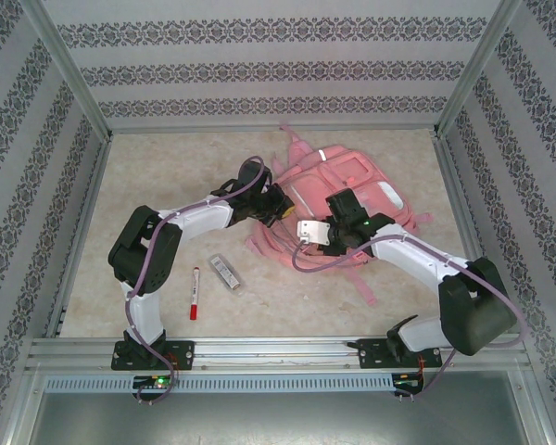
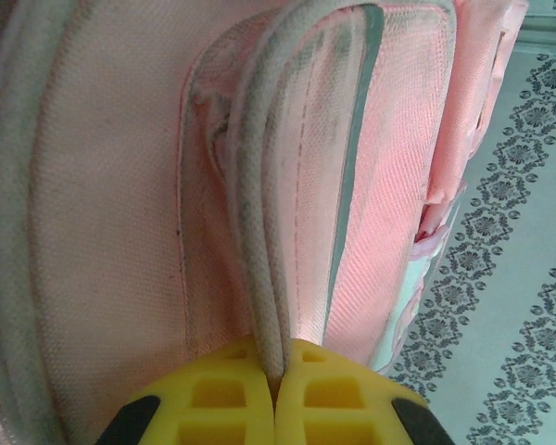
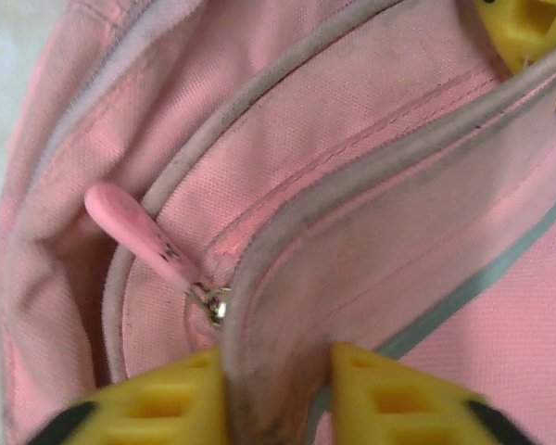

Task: Pack the student bag

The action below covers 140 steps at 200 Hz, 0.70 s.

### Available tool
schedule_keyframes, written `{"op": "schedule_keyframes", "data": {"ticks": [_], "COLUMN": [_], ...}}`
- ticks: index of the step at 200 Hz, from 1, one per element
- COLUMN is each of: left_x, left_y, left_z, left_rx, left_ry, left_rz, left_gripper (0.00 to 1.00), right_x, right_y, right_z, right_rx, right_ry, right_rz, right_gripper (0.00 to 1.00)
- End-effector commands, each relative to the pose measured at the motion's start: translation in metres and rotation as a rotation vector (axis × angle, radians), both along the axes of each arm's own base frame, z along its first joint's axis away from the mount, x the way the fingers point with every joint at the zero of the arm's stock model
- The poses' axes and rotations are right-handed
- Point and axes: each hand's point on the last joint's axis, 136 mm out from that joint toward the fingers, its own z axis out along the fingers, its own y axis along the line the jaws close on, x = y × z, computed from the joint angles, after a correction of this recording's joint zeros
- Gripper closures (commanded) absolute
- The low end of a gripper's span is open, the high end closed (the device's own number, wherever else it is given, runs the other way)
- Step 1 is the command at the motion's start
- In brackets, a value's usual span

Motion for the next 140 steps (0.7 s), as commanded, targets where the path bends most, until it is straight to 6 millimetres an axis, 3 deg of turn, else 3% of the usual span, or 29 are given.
{"op": "schedule_keyframes", "data": {"ticks": [1, 24, 39, 70, 110, 140], "left_x": [-0.007, -0.004, -0.010, -0.045, -0.084, -0.099], "left_y": [-0.014, -0.011, -0.003, 0.011, -0.009, -0.016], "left_z": [0.010, 0.028, 0.044, 0.047, 0.057, 0.044], "left_rx": [-0.015, 0.027, 0.097, 0.230, 0.167, 0.238], "left_ry": [-0.061, -0.210, -0.327, -0.420, -0.626, -0.782], "left_rz": [-0.156, -0.287, -0.385, -0.601, -0.720, -0.745], "left_gripper": [0.92, 0.64, 0.56, 0.59, 0.64, 0.65], "right_x": [0.016, 0.011, 0.013, 0.015, 0.020, 0.023], "right_y": [0.011, 0.019, 0.021, 0.031, 0.039, 0.039], "right_z": [0.025, 0.035, 0.036, 0.044, 0.052, 0.058], "right_rx": [0.099, 0.213, 0.260, 0.398, 0.530, 0.630], "right_ry": [-0.081, -0.069, -0.054, 0.037, 0.148, 0.192], "right_rz": [-0.033, -0.034, -0.058, -0.095, -0.147, -0.173], "right_gripper": [0.94, 1.00, 1.00, 1.00, 1.00, 1.00]}}
